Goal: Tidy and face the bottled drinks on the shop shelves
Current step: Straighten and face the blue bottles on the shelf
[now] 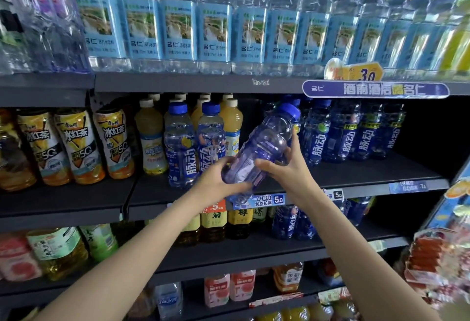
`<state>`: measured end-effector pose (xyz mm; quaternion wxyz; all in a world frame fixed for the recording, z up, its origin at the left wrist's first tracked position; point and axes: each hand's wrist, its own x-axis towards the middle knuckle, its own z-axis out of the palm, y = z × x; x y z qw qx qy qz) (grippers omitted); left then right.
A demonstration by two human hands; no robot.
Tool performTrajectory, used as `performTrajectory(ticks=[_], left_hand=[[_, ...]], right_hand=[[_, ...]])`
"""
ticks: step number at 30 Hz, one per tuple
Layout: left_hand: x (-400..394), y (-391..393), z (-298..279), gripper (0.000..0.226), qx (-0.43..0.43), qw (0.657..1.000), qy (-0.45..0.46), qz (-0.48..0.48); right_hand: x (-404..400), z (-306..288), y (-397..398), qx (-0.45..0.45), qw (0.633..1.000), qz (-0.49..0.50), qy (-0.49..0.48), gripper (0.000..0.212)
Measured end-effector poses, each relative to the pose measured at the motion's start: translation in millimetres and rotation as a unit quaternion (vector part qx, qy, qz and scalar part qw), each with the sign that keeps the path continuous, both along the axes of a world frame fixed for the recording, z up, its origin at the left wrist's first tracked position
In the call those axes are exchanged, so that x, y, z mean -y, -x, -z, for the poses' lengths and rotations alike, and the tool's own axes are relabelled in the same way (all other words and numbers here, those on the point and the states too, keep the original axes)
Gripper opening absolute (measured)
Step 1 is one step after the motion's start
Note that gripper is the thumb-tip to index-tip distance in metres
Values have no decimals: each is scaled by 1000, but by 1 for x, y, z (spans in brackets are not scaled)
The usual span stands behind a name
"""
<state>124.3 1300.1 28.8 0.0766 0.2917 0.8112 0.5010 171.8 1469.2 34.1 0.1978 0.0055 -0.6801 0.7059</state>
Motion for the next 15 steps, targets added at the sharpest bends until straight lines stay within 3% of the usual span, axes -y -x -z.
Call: performTrajectory(ticks=[3, 7, 10, 15], left_hand=[[-17, 1, 16, 75, -111, 992, 15, -55], [-17, 13, 23, 67, -213, 973, 6, -84], [5, 29, 15, 53, -299, 934, -28, -191], [26, 52, 10, 51, -317, 887, -4, -336]], right_hand=[[6, 4, 6, -6, 998, 63, -20, 111], [9, 0, 14, -49, 973, 162, -156, 110], [2, -4, 31, -43, 946, 216, -237, 108], [-14, 2, 77, 35, 931, 248, -265, 107]])
